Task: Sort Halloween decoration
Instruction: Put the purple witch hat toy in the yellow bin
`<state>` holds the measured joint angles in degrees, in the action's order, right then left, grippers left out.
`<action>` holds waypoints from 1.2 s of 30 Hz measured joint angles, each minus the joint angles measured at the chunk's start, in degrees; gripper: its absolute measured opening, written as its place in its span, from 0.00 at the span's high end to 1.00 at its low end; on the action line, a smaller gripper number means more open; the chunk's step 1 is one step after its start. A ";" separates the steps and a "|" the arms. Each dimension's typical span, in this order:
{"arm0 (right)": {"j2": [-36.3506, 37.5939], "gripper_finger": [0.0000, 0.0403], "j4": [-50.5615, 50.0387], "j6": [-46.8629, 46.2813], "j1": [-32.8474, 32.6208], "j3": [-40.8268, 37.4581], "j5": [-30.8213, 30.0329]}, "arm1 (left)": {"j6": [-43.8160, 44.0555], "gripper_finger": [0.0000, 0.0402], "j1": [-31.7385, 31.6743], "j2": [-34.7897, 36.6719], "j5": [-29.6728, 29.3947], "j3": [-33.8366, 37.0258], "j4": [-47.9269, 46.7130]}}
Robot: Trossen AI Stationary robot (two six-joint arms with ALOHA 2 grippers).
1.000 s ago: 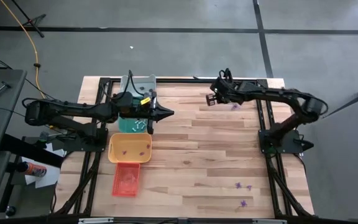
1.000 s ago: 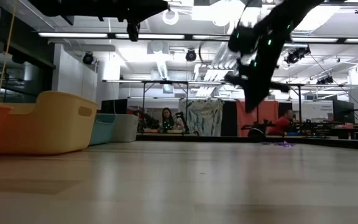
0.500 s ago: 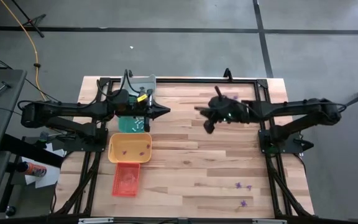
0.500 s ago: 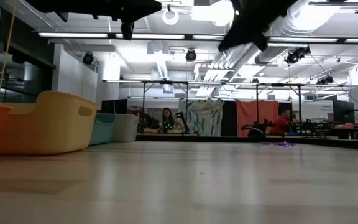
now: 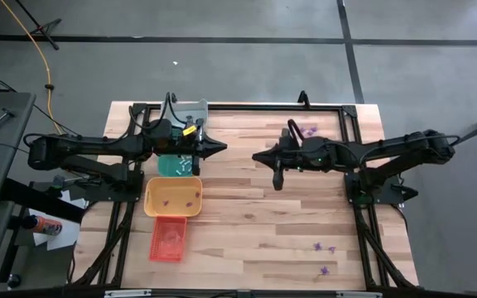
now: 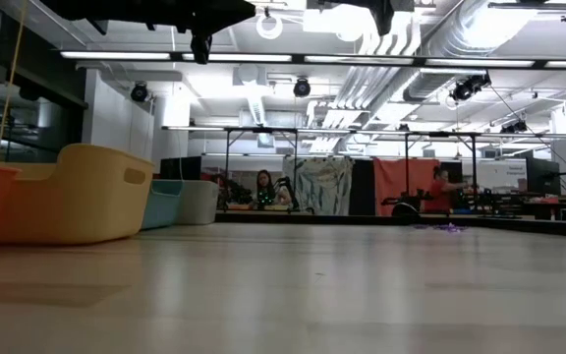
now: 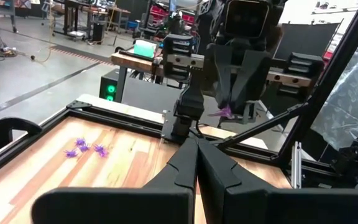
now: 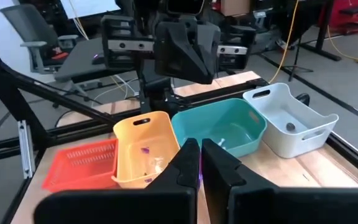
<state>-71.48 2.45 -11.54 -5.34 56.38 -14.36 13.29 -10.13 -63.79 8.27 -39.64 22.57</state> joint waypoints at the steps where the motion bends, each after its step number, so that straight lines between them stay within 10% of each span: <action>1: 0.00 1.00 -0.01 0.01 0.10 0.00 0.42 | 0.01 1.00 0.00 0.00 0.00 0.00 0.00; 36: 8.26 1.00 -7.97 1.52 0.09 0.02 3.64 | 0.06 1.00 -0.02 0.00 -0.02 0.00 0.46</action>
<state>-63.22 -5.51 -10.02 -5.25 56.40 -10.72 13.34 -10.15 -63.79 8.25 -39.64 23.03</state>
